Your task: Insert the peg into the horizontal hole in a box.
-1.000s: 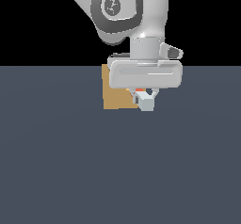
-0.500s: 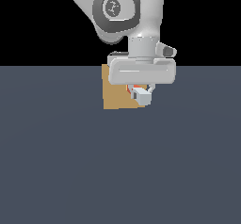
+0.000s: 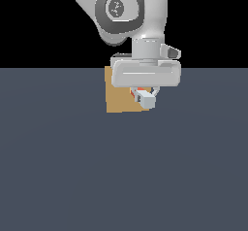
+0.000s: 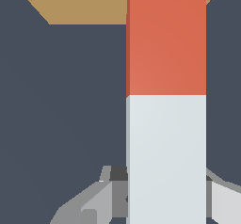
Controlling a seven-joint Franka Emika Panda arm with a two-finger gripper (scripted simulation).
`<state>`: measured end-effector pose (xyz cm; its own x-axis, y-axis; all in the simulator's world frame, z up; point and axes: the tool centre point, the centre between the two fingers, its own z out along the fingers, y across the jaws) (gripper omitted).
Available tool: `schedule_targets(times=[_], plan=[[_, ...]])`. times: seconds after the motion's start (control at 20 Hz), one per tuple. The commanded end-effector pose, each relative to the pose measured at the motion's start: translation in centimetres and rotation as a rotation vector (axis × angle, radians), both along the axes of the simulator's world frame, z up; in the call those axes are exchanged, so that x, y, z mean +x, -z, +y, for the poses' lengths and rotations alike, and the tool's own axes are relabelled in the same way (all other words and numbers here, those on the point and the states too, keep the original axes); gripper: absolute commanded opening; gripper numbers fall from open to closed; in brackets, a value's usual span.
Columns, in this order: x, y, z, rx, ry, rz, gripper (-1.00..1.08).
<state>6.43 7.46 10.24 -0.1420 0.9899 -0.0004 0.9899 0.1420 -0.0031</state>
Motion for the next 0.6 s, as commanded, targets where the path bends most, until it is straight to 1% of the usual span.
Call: schedule_targets(times=[0.0,0.2,0.55], plan=[[-0.1,-0.1,0.6,0.001,-0.001,-0.002,-1.00],[-0.4,-0.1,2.6,0.001,-0.001,-0.003,-1.00],[-1.3,-0.2,8.4,0.001,-0.001,-0.004,-1.00]])
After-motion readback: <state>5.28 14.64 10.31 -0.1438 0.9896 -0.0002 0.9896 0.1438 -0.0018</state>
